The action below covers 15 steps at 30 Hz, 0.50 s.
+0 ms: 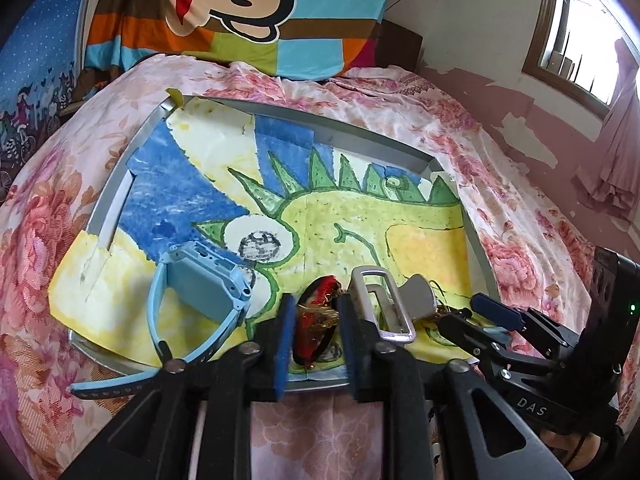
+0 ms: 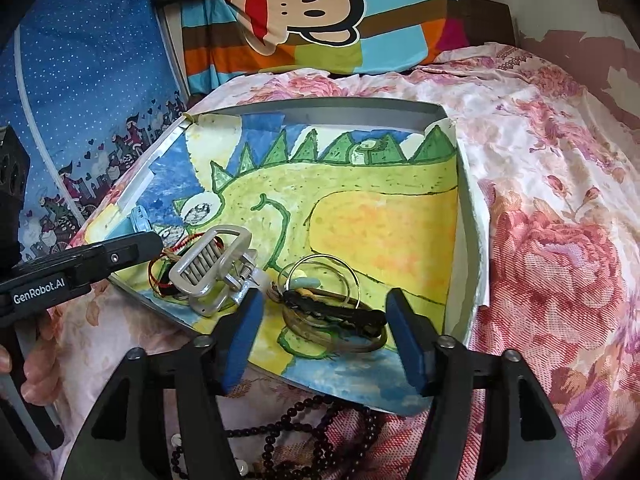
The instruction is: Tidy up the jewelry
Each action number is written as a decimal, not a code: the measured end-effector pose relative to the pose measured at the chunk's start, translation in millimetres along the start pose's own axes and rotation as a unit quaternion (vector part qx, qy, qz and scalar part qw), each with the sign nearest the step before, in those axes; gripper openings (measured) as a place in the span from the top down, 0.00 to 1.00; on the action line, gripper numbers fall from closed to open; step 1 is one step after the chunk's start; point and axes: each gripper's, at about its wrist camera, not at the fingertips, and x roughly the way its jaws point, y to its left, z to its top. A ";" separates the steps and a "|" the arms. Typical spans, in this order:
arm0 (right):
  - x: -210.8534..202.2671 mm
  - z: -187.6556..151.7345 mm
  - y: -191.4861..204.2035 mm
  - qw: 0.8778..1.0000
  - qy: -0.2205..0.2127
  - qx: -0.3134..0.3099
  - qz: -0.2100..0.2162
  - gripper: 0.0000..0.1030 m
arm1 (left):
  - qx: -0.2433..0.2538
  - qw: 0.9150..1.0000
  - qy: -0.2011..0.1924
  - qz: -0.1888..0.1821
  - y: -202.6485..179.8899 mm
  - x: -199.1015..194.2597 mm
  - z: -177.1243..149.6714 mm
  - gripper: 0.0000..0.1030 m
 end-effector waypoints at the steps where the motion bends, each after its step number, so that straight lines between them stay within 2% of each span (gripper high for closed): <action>1: -2.3 -0.3 -0.5 1.000 -0.001 0.000 0.000 0.41 | -0.001 1.000 -0.001 -0.001 0.0 -1.2 0.0 0.66; 2: -4.9 -0.6 -0.6 1.000 -0.003 0.000 -0.001 0.41 | -0.003 1.000 -0.004 -0.003 -0.1 -4.2 -0.1 0.60; 3: -8.7 -1.1 -1.1 1.000 -0.005 0.000 -0.003 0.41 | -0.008 1.000 -0.010 -0.005 0.3 -8.5 -0.4 0.45; 4: -12.9 -1.7 -1.7 1.000 -0.007 0.000 -0.005 0.39 | -0.015 1.000 -0.019 -0.007 1.0 -13.7 -0.8 0.36; 8: -37.1 -3.5 -4.2 1.000 -0.028 0.003 -0.011 0.30 | -0.028 0.999 -0.041 -0.011 1.2 -34.3 0.2 0.27; 10: -51.6 -3.5 -3.7 0.999 -0.041 0.000 -0.011 0.26 | -0.032 0.998 -0.058 -0.008 -0.1 -49.4 -1.3 0.15; 12: -68.4 -3.6 -1.6 0.998 -0.056 -0.008 -0.011 0.20 | -0.039 0.996 -0.077 -0.008 -0.8 -65.3 -4.1 0.07; 13: -77.8 -4.4 0.5 0.998 -0.065 -0.013 -0.011 0.14 | -0.041 0.995 -0.087 -0.008 -1.2 -73.6 -5.7 0.03; 14: -86.2 -5.2 2.1 0.997 -0.074 -0.018 -0.012 0.08 | -0.042 0.994 -0.096 -0.007 -2.0 -81.6 -7.6 0.02; 15: -96.9 -6.8 4.5 0.996 -0.085 -0.024 -0.013 0.07 | -0.043 0.994 -0.104 -0.005 -2.8 -89.4 -9.8 0.00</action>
